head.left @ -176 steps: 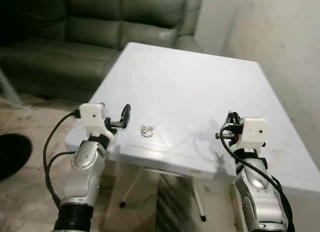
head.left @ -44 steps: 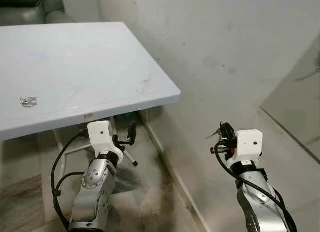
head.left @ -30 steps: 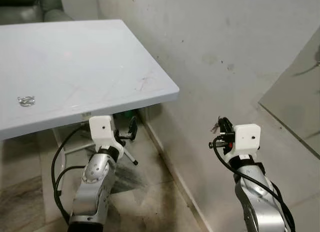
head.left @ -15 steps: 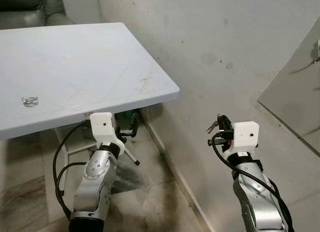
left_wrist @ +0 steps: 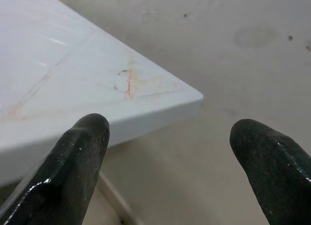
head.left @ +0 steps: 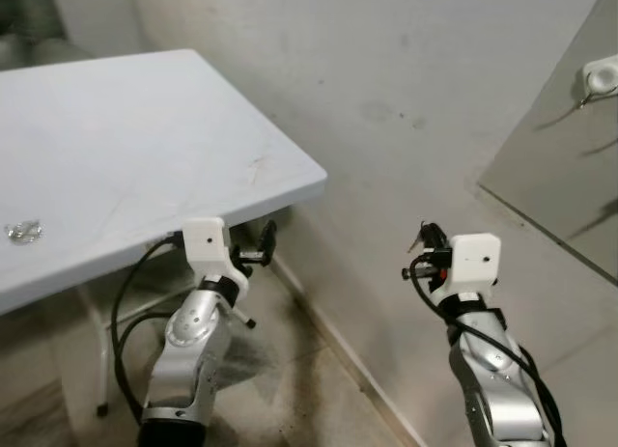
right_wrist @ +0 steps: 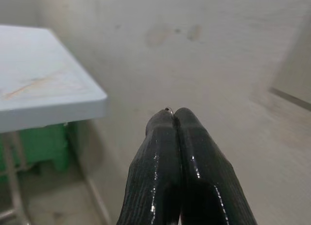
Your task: Hang keys on a hook
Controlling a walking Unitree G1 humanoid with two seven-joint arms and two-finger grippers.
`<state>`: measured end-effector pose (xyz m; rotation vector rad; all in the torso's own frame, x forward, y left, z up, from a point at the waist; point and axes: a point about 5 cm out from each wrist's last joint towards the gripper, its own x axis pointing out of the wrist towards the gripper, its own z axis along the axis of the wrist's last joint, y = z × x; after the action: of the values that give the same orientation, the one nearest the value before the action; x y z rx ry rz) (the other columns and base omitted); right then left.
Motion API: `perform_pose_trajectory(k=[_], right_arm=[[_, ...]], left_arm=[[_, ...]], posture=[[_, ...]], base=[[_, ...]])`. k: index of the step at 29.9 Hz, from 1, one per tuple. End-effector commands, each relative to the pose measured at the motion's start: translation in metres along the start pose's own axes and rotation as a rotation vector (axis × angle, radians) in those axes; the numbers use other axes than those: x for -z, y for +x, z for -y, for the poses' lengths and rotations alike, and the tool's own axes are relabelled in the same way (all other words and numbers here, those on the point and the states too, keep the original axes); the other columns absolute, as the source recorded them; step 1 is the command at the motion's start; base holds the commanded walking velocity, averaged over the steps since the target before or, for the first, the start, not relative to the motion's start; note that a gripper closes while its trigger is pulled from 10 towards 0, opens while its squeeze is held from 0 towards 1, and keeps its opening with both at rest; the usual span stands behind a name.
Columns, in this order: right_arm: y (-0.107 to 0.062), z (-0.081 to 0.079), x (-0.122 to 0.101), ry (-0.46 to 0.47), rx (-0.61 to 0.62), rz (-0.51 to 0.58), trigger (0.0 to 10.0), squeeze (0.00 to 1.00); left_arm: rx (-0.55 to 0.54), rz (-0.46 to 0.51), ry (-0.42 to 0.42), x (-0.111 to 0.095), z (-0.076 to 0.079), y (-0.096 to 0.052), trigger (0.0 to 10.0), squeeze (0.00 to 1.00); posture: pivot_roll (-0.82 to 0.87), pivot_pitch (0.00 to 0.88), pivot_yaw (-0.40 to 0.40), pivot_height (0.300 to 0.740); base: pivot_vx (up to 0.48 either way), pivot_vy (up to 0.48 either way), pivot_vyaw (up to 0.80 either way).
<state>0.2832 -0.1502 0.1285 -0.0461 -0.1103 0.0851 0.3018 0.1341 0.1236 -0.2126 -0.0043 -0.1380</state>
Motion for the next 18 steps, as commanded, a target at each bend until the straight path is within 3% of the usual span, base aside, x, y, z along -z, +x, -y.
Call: perform_pose_trajectory(k=[1,18], right_arm=[[-0.0016,0.0108,0.0008,-0.019,0.038,-0.009,10.0,0.0],[-0.0033,0.0098,0.0038,-0.026,0.038,-0.027,10.0,0.0]], left_arm=[[0.035,-0.014,-0.012,0.0029,0.0124,0.0013,10.0,0.0],[0.005,-0.062,0.033,0.009,0.0129,-0.0024,10.0,0.0]], posture=[[0.04,0.034,-0.104,0.74],[0.04,0.027,-0.101,0.74]], base=[[0.0,0.469,-0.76],[0.0,0.034,-0.77]])
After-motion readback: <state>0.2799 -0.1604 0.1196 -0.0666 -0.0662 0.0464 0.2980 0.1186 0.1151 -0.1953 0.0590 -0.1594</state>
